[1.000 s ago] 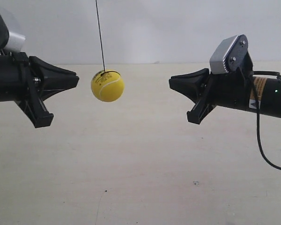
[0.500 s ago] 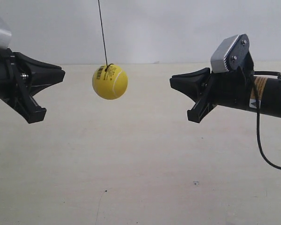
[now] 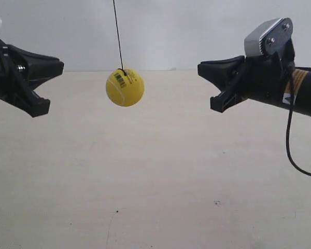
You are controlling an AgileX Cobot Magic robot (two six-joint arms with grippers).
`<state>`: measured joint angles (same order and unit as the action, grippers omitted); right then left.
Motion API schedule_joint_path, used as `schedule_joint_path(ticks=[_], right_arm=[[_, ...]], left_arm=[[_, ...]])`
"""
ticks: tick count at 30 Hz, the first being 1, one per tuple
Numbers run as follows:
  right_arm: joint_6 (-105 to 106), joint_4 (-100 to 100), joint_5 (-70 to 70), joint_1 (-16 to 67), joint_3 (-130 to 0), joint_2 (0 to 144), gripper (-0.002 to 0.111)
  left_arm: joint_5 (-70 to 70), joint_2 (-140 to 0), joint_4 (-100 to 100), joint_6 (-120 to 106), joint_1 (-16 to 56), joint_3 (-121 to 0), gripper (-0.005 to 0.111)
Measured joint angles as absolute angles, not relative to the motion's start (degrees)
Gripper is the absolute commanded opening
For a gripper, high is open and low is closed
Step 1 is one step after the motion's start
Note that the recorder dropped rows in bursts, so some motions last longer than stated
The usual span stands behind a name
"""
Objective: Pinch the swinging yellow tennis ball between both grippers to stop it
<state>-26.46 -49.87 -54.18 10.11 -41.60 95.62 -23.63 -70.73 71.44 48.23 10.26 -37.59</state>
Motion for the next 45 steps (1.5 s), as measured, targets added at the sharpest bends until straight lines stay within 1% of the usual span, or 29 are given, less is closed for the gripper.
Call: schedule_joint_path(ticks=[8,16,24,28,31,40,45], right_arm=[[-27.66,-39.16,-46.41,10.11,-41.60,82.27,0.000],[-24.44,-32.49,-36.80,10.11,-41.60,64.80,0.000],[-21.01,-29.96,-21.02,9.98,-43.49,51.92,0.000],[-19.39,-29.81,-16.76,9.86,-43.81,44.93,0.000],[-18.22,-29.68,-13.73,9.86,-43.86,39.32,0.000],[-16.53,-29.55,-3.39,9.86,-43.86,22.95,0.000],[-15.45,-29.55,1.96,9.86,-43.86,16.84,0.000]], left_arm=[[-22.64,-62.81,65.18,47.93,10.26,-40.36,0.005],[-20.36,-48.08,59.18,46.13,10.26,-42.46,0.005],[-8.89,-31.23,58.17,43.22,10.26,-45.06,0.005],[-0.82,-22.66,58.17,42.69,10.26,-45.06,0.005],[2.36,-16.93,58.17,42.54,10.26,-45.06,0.005],[4.54,-0.93,58.04,44.64,10.26,-38.65,0.005],[7.55,-0.15,55.85,44.88,10.26,-35.51,0.005]])
